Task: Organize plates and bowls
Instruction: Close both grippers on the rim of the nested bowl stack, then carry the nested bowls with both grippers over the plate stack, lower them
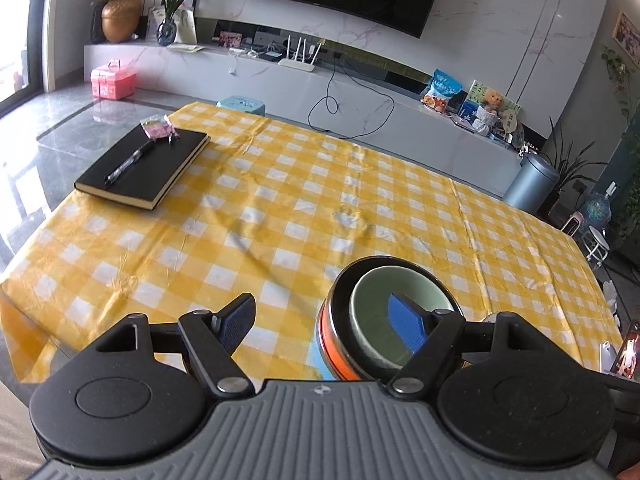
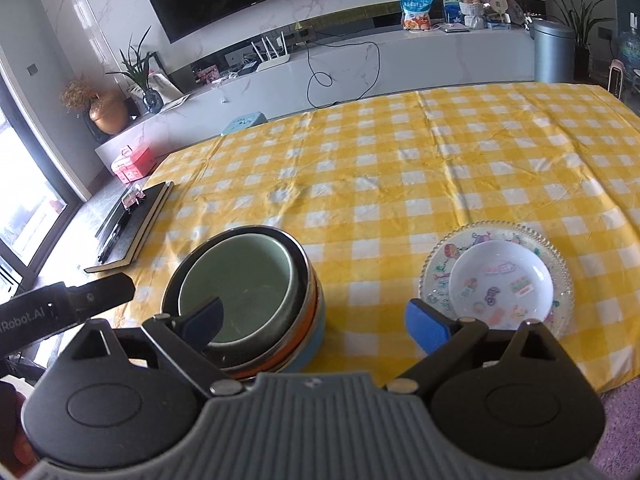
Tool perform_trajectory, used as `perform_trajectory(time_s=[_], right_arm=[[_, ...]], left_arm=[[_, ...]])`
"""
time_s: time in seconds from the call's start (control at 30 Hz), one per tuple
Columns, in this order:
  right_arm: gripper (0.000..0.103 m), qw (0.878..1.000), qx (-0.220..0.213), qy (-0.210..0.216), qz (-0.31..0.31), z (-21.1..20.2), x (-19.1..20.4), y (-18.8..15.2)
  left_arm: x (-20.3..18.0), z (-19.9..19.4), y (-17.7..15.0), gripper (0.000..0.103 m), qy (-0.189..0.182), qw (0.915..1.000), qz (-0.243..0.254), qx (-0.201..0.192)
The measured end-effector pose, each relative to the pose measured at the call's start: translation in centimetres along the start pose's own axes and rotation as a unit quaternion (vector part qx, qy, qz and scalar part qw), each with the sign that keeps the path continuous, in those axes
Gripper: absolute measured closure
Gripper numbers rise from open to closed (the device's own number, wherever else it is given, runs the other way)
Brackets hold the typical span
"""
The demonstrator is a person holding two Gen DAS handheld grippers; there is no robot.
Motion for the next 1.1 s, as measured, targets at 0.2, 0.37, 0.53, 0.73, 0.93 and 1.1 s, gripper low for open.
perform_trajectory(time_s=[0.2,0.37,0.53,0.73,0.93,1.1], right_arm=[[0.007,0.993,0.056,0.021,0.104,2.5,-0.6,-0.9],[0.01,0.986,0.074,0.021,0.146,4.0,-1.5,-1.2],[0.018,0.981,0.094,0.014,0.17,5.5,-2.6,-1.7],[0.024,0.975,0.121,0.027,0.185,7.2,-2.6,-2.5],[0.036,0.97,0.141,0.041,0.194,8.6,-2.5,-3.0],[0.047,0.963,0.15,0.051,0.217,9.1,-3.1,-3.2]], left_arm=[[2.0,1.5,-1.3,0.014,-0.031,0.9941,-0.095,0.041],[2.8,3.2,-2.5,0.014,-0.03,0.9875,-0.138,0.069],[3.0,5.0,-3.9,0.019,-0.051,0.9774,-0.18,0.099],[3.1,6.3,-4.9,0.024,-0.055,0.9689,-0.205,0.128],[2.9,7.5,-5.4,0.034,-0.045,0.9657,-0.207,0.151],[2.3,7.8,-5.2,0.043,-0.039,0.9661,-0.196,0.163]])
Point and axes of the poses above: each gripper's, at about its wrist camera, not at the fingertips, and z roughly the way its jaws point, x to its left, y to its top, the point moved 6 cm from there along z, roughly the way its jaws point, and after that the axes turned 15 degrees about -x, right-handed, at the moved point
